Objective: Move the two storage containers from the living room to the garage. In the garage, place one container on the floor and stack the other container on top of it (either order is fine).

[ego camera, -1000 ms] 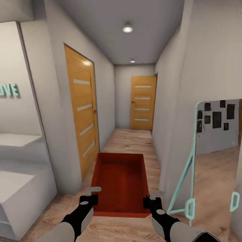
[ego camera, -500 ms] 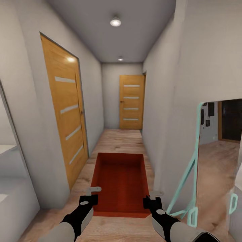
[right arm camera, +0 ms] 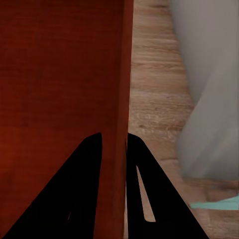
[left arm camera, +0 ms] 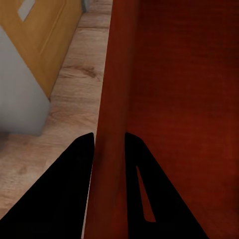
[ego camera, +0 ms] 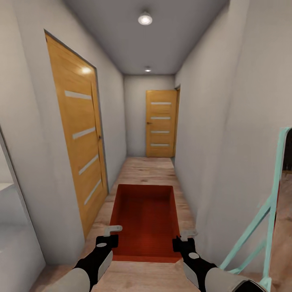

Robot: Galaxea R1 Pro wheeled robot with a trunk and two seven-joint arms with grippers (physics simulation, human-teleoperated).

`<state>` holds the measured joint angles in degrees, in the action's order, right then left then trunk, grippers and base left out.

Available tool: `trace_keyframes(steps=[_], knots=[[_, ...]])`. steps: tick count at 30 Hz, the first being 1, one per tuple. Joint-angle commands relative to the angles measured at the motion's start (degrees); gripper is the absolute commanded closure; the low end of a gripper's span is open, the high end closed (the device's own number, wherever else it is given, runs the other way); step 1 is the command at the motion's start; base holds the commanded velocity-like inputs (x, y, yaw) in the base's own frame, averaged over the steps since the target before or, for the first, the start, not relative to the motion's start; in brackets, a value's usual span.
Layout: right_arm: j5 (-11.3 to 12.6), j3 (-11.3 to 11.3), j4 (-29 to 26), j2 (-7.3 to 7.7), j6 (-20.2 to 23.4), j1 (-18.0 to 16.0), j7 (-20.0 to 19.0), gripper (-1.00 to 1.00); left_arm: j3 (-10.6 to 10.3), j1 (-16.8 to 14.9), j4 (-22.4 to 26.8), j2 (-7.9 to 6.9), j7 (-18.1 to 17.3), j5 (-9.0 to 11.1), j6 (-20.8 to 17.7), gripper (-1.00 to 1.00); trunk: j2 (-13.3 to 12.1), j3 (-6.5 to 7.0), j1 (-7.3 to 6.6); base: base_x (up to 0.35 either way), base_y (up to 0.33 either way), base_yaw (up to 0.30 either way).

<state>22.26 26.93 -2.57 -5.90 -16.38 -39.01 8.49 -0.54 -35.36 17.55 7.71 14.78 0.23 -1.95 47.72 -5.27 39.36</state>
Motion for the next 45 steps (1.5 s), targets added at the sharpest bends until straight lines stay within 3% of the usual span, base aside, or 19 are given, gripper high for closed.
trace_keyframes(steps=[1,32,45], knots=[[0.6,-0.5,0.1,0.01,-0.1,0.0,-0.1,1.0,1.3,-0.1,1.9,-0.44,0.4,-0.9,-0.3,1.0,0.1,-0.1,0.04,0.314,0.138,0.0],[0.6,-0.5,0.1,0.01,-0.1,0.0,-0.1,1.0,1.4,-0.1,1.8,-0.5,0.4,-0.9,-0.3,1.0,0.1,-0.1,0.04,0.323,0.017,0.0],[0.6,-0.5,0.1,0.01,-0.1,0.0,-0.1,1.0,1.3,-0.1,1.8,-0.5,0.4,-0.8,-0.3,1.0,0.1,-0.1,0.04,0.321,0.124,0.0]])
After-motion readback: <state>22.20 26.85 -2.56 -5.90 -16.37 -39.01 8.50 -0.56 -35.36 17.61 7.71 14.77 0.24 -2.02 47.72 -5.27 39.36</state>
